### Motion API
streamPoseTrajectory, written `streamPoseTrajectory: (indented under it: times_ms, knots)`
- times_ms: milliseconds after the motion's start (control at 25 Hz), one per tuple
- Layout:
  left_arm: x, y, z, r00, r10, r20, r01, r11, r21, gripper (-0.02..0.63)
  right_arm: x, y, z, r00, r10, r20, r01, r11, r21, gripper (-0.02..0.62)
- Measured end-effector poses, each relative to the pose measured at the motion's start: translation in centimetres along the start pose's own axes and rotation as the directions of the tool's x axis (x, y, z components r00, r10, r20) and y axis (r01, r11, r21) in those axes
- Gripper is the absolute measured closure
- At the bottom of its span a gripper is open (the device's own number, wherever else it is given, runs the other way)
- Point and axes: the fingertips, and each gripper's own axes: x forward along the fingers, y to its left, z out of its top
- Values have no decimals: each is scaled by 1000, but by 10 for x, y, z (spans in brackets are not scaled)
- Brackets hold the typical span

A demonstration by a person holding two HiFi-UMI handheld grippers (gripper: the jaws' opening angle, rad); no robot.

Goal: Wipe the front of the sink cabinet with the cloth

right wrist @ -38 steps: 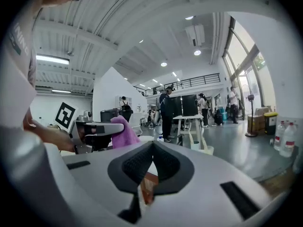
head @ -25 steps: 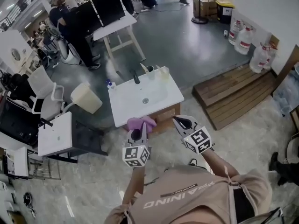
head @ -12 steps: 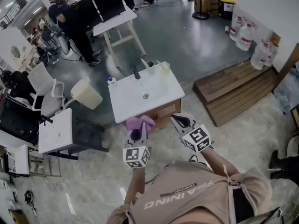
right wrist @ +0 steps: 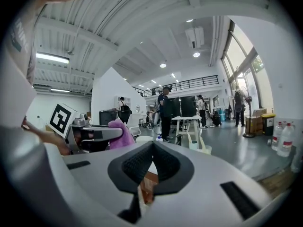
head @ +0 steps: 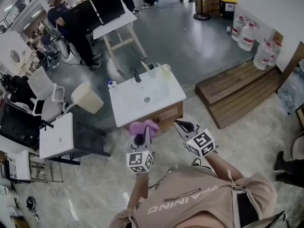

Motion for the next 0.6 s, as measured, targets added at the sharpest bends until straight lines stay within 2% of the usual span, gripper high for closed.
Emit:
streamPoseTrajectory:
  times_ms: [600]
  knots:
    - [0, -3, -11, 1000, -7, -23, 6, 1000, -19, 568, -3, 0, -8, 1000, 17, -1, -17, 1000, 16, 584]
